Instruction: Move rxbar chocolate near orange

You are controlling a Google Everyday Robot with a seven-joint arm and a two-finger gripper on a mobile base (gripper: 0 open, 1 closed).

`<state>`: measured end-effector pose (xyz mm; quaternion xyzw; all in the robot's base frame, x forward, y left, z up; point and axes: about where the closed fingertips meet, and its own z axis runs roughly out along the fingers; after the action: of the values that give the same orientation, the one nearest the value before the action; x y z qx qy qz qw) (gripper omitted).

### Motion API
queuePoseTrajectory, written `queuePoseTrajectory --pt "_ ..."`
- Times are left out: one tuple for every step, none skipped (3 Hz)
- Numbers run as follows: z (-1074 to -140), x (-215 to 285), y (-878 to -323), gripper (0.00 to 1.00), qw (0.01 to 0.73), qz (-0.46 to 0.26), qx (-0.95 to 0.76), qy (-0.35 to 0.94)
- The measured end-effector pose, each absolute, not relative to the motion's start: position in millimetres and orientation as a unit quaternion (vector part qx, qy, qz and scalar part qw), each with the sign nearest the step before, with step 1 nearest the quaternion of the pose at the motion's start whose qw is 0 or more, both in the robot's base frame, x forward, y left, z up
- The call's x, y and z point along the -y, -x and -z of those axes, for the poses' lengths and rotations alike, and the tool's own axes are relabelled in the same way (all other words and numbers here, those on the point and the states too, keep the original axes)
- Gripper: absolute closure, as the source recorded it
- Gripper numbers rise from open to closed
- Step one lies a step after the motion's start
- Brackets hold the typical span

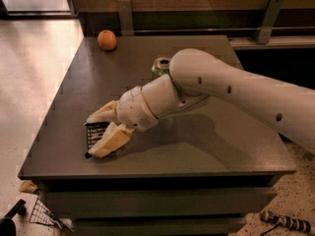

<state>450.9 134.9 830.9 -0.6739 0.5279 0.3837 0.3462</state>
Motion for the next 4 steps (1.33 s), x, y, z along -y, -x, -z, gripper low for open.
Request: queuePoseTrajectory --pt "-868.3 -128.5 -474.3 1.0 0.334 -0.368 -0.533 0.685" --pt "-911.7 -120.9 -503.8 1.0 0.337 -0.358 -0.534 0.688" --pt "-948.1 -116.2 -532.8 1.0 0.355 -0.355 -0.541 0.675" --pt "-975.4 -113.8 -570.3 1.0 0.381 -0.352 -0.56 0.646"
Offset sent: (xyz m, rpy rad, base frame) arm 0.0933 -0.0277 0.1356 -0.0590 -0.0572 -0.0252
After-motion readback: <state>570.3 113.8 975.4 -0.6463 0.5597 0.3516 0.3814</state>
